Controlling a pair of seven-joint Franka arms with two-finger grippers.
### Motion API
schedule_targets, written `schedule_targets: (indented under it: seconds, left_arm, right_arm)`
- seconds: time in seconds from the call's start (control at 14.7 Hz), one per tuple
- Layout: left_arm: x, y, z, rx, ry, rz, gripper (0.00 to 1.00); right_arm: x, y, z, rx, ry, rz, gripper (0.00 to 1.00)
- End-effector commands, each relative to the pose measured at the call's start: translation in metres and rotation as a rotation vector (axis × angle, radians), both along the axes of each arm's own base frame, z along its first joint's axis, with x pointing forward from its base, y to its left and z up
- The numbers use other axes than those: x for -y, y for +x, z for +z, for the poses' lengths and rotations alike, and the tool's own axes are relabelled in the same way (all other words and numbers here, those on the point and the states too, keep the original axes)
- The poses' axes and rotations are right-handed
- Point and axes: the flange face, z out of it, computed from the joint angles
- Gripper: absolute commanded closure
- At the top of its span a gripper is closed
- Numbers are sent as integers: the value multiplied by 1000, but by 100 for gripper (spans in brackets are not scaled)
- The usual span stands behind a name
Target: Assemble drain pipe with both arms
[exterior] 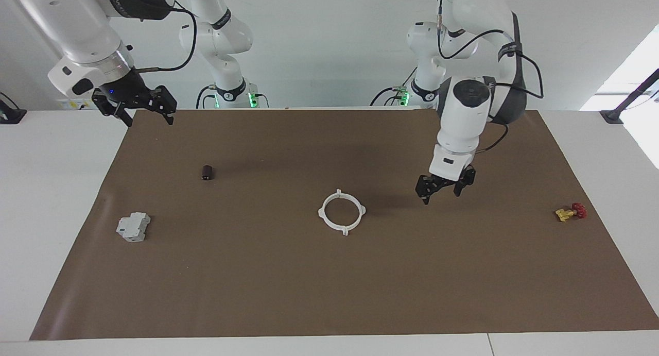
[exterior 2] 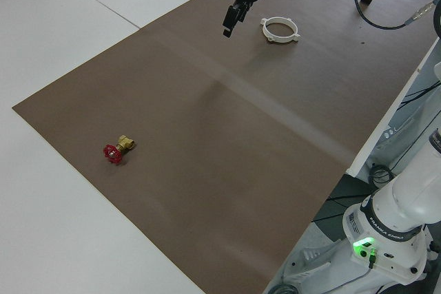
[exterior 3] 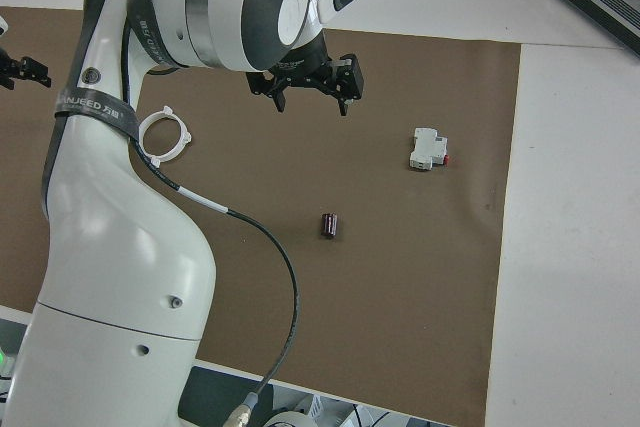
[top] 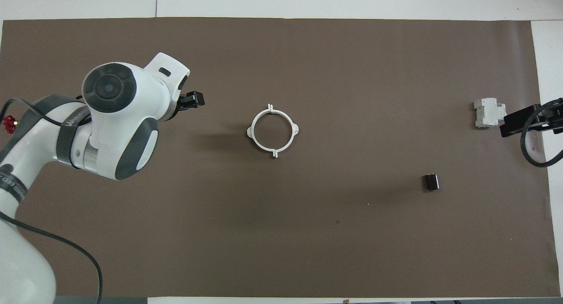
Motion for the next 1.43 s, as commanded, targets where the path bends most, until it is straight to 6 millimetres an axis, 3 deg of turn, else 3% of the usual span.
schedule_targets:
  seconds: [0.0, 0.34, 0.68, 0.88, 1.02, 1.16, 1.36]
  left_arm:
    - [-58, -12, 26, -44, 0, -48, 0]
    - [-142, -25, 86, -43, -53, -36, 0]
    - [-182, -29, 148, -80, -76, -73, 0]
    - [-190, -31, 178, -104, -83, -86, 0]
    - [-191, -28, 187, -130, -84, -84, 0]
    - [-192, -26, 194, -147, -85, -82, 0]
    - [-190, -36, 188, -167, -88, -75, 0]
  right_arm:
    - [0, -1, 3, 18, -7, 25, 0]
    - [1, -1, 4, 21, -6, 22, 0]
    - [1, -1, 4, 21, -8, 18, 0]
    - [3, -2, 4, 18, -5, 15, 0]
    - [3, -2, 4, 17, -5, 13, 0]
    - [4, -3, 6, 20, -4, 11, 0]
    - [4, -3, 7, 26, -5, 10, 0]
